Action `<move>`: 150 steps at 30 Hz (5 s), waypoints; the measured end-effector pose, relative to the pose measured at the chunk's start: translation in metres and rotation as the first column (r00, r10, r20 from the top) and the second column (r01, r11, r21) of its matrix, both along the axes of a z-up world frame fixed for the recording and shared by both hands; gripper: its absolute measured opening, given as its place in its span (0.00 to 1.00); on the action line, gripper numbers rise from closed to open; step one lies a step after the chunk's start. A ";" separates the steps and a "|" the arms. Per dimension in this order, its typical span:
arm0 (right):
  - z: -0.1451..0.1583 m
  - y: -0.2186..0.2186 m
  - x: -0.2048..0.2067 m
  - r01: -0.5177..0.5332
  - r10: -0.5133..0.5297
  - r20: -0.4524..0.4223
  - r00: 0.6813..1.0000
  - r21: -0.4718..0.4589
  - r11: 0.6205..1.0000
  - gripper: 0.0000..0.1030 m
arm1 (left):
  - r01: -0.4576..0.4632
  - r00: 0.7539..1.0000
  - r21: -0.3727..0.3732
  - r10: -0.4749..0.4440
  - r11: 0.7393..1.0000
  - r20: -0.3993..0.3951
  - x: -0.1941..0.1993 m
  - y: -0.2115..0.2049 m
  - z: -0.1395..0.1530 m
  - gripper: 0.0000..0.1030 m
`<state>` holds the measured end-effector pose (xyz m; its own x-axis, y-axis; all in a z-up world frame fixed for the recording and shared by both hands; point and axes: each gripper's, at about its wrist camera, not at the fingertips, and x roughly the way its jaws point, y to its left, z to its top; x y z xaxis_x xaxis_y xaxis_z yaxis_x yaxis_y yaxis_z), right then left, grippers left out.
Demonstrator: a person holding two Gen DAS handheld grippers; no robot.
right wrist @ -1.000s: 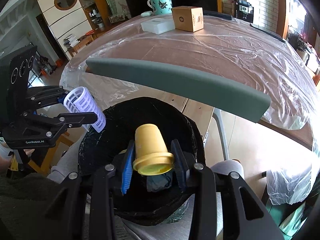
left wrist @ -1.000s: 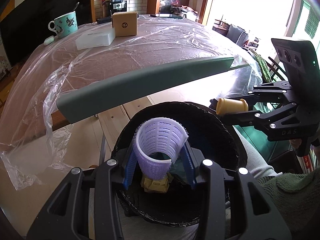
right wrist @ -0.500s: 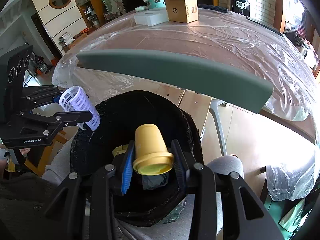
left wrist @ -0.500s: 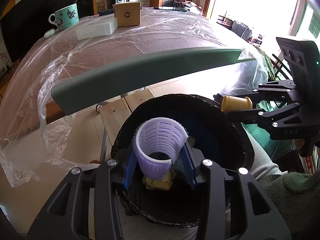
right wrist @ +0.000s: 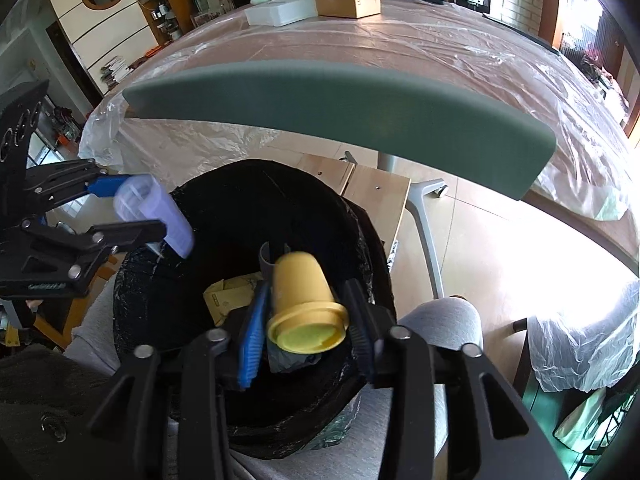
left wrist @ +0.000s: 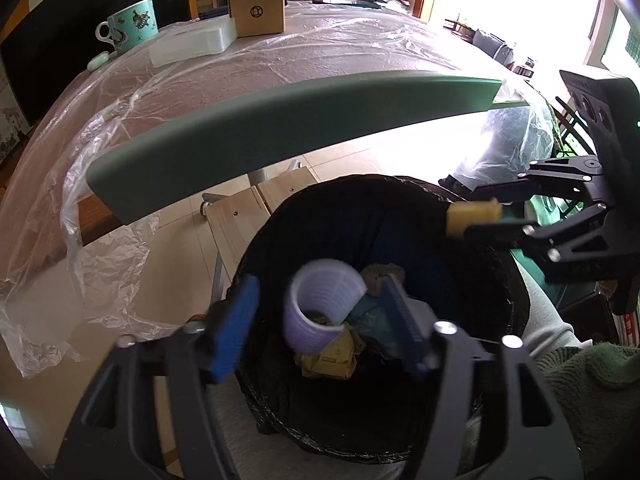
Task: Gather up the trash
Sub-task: 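Open both tools to drop the roller and cup into the bin, then raise both open tools toward the cardboard box and white plastic box, then grasp the white plastic box with the left tool while the right grasps the cardboard box, then carry the white plastic box and cardboard box down over the black bin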
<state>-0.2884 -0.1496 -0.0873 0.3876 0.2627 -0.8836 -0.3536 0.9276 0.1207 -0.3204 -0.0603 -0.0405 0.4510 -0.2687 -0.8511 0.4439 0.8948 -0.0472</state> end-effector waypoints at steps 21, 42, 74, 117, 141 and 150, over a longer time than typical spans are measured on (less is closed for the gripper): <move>0.138 -0.015 0.132 -0.033 0.045 0.405 0.913 -0.036 0.999 0.96 | -0.125 0.958 -0.093 0.144 0.988 0.249 0.112 0.043 0.122 0.98; 0.077 0.039 0.273 -0.189 0.204 0.238 0.950 -0.082 0.978 0.92 | -0.046 0.996 0.029 0.043 0.999 0.073 0.228 0.018 0.050 0.98; 0.063 0.038 0.285 -0.119 0.109 0.103 0.989 0.104 0.987 0.46 | -0.023 0.997 0.016 0.022 1.000 0.073 0.236 0.014 0.045 0.80; 0.103 0.005 0.133 -0.048 0.034 0.208 0.977 0.060 0.997 0.45 | -0.010 0.984 -0.040 0.017 0.999 0.177 0.115 0.013 0.090 0.80; 0.087 0.002 0.040 -0.146 0.129 0.122 0.984 0.148 0.978 0.45 | 0.083 0.986 -0.050 -0.074 0.995 0.149 0.022 0.011 0.082 0.80; 0.069 0.007 0.020 -0.177 0.168 0.074 0.983 0.137 0.975 0.45 | 0.116 0.989 -0.045 -0.111 0.992 0.100 0.005 0.005 0.064 0.80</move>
<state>-0.2685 -0.1423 -0.0187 0.3779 0.4521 -0.8079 -0.5176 0.8267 0.2206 -0.3154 -0.0552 0.0233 0.4952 -0.3644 -0.7887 0.5473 0.8358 -0.0425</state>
